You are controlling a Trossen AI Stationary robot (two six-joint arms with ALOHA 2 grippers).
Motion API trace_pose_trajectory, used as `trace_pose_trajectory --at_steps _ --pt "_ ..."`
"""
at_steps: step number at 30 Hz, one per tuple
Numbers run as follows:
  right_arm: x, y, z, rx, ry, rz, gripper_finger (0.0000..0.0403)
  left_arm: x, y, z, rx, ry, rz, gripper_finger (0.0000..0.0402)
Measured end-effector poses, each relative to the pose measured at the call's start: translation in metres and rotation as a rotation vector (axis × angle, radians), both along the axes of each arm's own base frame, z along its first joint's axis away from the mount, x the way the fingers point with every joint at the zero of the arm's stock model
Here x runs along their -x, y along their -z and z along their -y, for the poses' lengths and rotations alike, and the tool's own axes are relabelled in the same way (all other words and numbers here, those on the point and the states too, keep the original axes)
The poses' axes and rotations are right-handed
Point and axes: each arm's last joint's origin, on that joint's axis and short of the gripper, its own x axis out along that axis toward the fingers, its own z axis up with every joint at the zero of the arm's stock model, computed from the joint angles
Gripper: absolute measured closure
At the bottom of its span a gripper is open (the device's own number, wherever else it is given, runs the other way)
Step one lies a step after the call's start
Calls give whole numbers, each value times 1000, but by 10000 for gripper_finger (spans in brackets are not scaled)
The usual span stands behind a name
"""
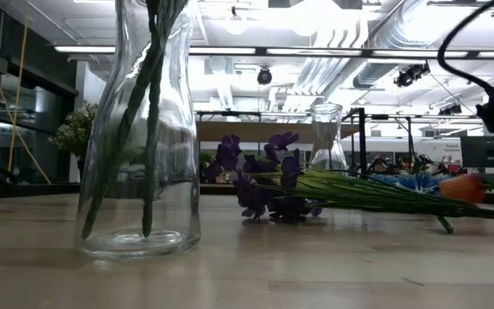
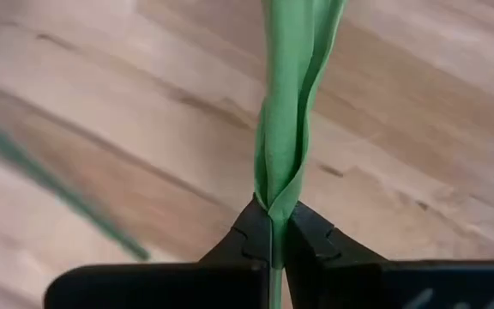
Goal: Pick and place flowers into a vace then onto a shelf
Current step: Put the orange flower into the bottom transparent vase
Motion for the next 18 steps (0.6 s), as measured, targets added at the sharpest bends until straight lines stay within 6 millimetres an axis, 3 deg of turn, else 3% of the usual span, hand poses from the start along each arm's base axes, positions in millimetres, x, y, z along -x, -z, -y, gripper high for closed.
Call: trace_pose_trajectory --at_steps 18 --pt "15 -45 3 -370 -85 145 399 0 0 0 1 1 -3 119"
